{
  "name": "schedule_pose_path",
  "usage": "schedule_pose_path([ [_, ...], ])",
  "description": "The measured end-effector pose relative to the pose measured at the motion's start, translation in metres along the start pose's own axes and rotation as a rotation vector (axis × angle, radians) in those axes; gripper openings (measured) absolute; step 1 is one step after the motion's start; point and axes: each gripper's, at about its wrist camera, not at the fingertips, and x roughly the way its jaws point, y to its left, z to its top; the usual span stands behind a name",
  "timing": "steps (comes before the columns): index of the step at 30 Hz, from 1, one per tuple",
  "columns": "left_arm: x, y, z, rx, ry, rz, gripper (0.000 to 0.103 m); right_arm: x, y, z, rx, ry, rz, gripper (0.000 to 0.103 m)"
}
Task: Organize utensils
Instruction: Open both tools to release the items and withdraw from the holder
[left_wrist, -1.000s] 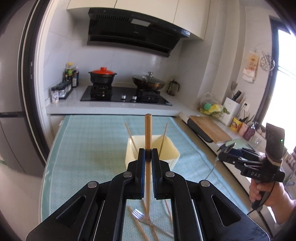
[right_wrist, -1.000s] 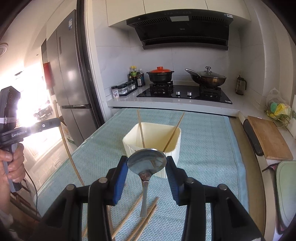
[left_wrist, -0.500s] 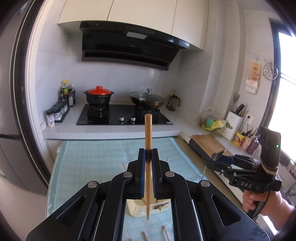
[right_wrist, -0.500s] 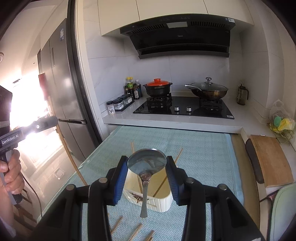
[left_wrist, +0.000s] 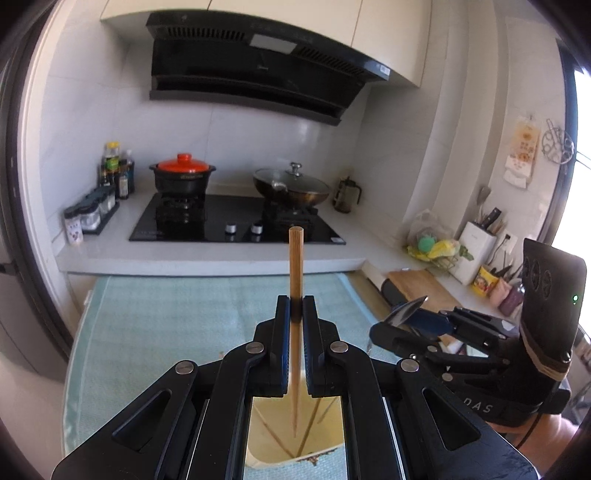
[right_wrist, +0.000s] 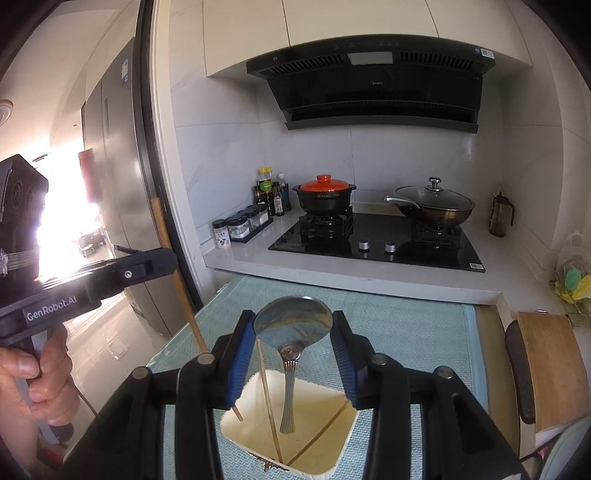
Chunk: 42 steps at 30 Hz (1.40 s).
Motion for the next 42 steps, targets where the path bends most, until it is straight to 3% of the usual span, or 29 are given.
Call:
schedule_pose_path([
  [9,0.092,0.019,-0.066,-0.05,0.211,0.045,0.004,0.091,-0.021,-0.059,0.06,0.216,-0.007,0.042],
  [14,0.107,0.024,-0.078,-0.026,0.217,0.123,0.006,0.114,-0.028,-0.075,0.073,0.252,-0.037,0.043],
  [16,0.102,0.027,-0.074,-0.044,0.198,0.136,0.02,0.114,-0.032,-0.071,0.091,0.233,-0.041,0.047],
  [18,0.087,0.031,-0.068,-0.067,0.157,0.15,0.061,0.108,-0.035,-0.063,0.119,0.205,-0.049,0.055],
  [22,0.033,0.034,-0.059,-0.055,0.051,0.183,0.081,0.07,-0.03,-0.044,0.105,0.135,-0.054,0.056],
  [24,-0.002,0.032,-0.064,-0.029,-0.003,0.199,0.095,0.041,-0.021,-0.037,0.064,0.091,-0.076,0.059],
  [26,-0.037,0.02,-0.077,0.014,-0.056,0.22,0.101,0.008,-0.013,-0.037,0.027,0.045,-0.099,0.067],
  [29,-0.077,0.001,-0.108,0.081,-0.087,0.25,0.101,-0.04,0.002,-0.051,-0.028,-0.009,-0.128,0.072],
  [35,-0.13,-0.033,-0.196,0.161,-0.026,0.251,0.101,-0.11,0.033,-0.122,-0.107,-0.042,-0.174,0.072],
  [42,-0.175,-0.034,-0.262,0.052,-0.024,0.287,0.101,-0.173,0.049,-0.228,-0.049,-0.066,-0.249,0.072],
])
